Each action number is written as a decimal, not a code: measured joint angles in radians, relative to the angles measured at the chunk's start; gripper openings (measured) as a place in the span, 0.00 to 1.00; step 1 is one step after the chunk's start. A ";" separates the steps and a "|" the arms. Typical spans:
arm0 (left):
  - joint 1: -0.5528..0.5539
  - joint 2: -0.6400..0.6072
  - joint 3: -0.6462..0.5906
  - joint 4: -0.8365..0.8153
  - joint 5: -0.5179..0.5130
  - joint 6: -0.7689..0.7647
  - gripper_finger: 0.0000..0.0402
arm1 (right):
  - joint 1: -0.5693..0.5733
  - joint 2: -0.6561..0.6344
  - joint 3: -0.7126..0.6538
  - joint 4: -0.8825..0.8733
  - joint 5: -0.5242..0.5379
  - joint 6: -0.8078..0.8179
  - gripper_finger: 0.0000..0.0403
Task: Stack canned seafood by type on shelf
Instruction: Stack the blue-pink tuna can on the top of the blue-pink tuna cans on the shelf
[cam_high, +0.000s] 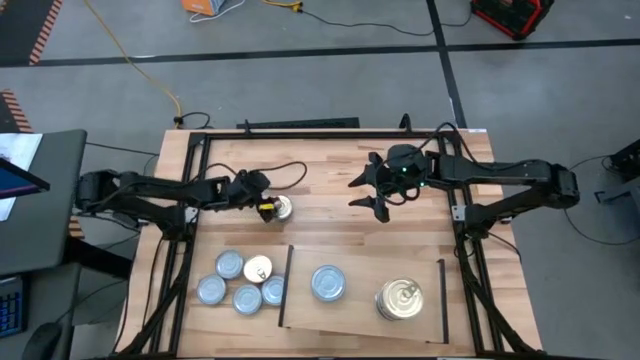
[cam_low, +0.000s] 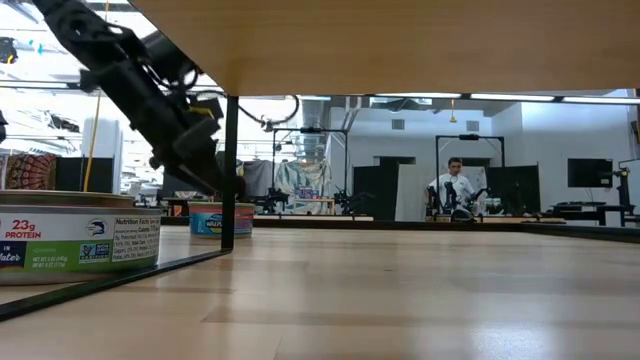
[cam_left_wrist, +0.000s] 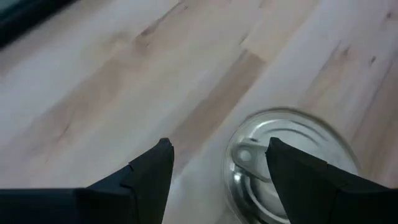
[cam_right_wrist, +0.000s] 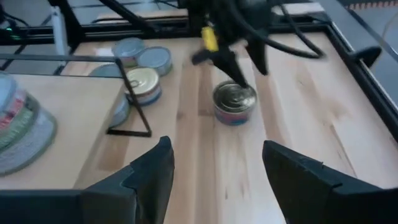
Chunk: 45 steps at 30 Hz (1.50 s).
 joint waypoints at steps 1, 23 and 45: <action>0.022 0.016 0.000 0.009 0.038 0.002 0.61 | 0.004 0.000 0.000 0.011 0.000 0.000 0.67; 0.317 0.083 0.003 0.014 0.421 0.054 0.01 | 0.015 -0.003 0.000 0.020 0.000 0.019 0.67; 0.361 0.047 0.070 -0.194 0.345 0.158 0.00 | 0.024 -0.003 0.001 0.004 0.000 0.030 0.67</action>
